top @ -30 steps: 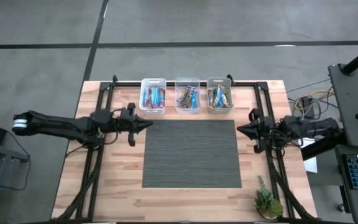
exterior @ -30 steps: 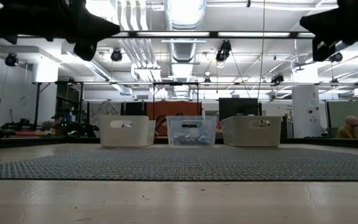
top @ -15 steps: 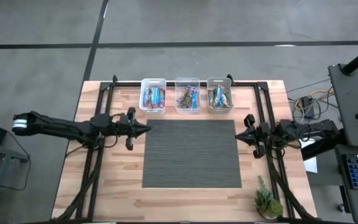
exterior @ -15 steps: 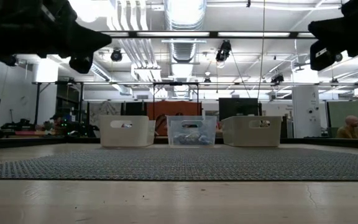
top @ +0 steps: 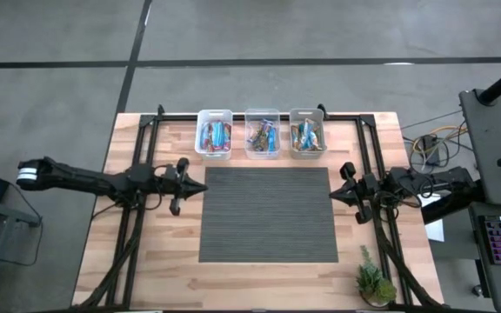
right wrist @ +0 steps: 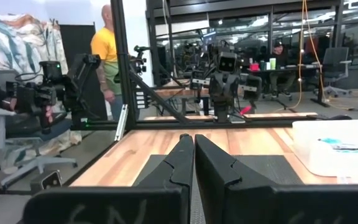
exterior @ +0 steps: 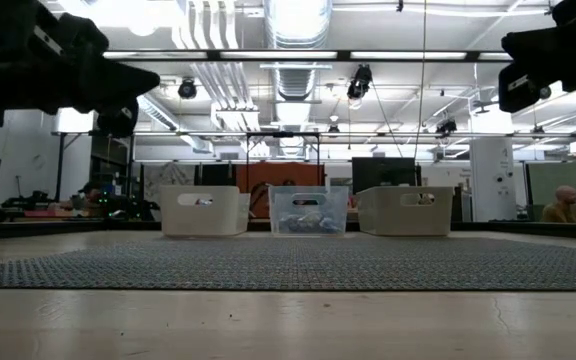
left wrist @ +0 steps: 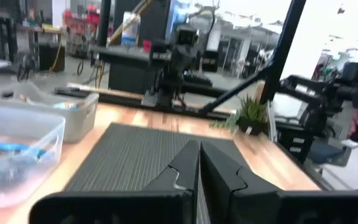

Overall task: Pick and place Granola Bars by type
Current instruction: Return to Home Position

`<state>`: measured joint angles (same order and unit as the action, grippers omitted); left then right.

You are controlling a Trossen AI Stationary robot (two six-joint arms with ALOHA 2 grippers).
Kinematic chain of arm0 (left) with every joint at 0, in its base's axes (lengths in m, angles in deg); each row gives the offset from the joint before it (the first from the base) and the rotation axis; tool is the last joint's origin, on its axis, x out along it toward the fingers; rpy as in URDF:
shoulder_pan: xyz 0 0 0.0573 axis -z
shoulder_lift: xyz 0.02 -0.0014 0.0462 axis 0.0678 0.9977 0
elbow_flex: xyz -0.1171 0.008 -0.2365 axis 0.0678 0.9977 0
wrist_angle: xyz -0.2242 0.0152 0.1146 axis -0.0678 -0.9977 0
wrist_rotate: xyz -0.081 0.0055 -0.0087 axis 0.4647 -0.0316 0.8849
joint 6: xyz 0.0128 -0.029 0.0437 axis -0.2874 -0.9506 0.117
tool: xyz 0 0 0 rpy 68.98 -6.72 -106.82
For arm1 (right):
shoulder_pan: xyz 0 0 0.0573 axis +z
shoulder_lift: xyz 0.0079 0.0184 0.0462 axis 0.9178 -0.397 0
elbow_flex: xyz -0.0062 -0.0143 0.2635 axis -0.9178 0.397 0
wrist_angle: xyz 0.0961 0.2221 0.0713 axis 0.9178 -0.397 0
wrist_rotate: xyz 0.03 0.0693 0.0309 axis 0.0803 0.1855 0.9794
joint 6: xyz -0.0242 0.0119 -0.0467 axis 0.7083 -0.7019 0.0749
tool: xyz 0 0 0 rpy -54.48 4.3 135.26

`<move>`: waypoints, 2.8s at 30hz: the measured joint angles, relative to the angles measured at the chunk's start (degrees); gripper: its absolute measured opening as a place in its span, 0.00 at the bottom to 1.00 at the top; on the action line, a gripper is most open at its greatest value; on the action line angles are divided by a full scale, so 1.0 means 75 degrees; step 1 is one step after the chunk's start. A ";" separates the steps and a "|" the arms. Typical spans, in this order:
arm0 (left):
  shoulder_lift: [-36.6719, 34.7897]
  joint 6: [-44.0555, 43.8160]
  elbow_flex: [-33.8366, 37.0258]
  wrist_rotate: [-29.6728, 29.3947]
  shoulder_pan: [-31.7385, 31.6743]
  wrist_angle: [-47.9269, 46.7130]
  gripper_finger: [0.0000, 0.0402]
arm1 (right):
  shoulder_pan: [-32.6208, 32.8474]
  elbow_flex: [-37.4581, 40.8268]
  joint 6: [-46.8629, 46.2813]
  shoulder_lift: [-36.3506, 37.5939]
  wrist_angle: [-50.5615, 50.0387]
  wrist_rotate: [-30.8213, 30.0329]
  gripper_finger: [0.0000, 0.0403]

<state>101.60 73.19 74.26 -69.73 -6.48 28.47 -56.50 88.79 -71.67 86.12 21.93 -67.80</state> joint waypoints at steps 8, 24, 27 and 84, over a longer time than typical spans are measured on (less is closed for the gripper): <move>-0.0709 -0.0015 0.0100 -0.0047 -0.0006 -0.0939 0.00 | 0.0000 -0.0003 -0.0139 -0.0003 -0.0001 0.0000 0.02; -0.1783 -0.0025 -0.0007 -0.0174 -0.0009 -0.2907 0.00 | 0.0000 -0.0003 -0.0155 -0.0003 -0.0003 -0.0004 0.02; -0.2041 0.0011 -0.0013 -0.0300 -0.0009 -0.3276 0.00 | 0.0000 -0.0003 -0.0133 -0.0004 -0.0009 -0.0009 0.02; -0.4172 0.0162 0.0089 -0.1148 -0.0009 -0.5341 0.00 | 0.0003 -0.0012 0.0000 -0.0009 -0.0764 -0.0073 0.02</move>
<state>70.32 74.40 74.92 -78.34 -6.54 -11.58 -56.48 88.70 -71.66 86.05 16.20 -68.35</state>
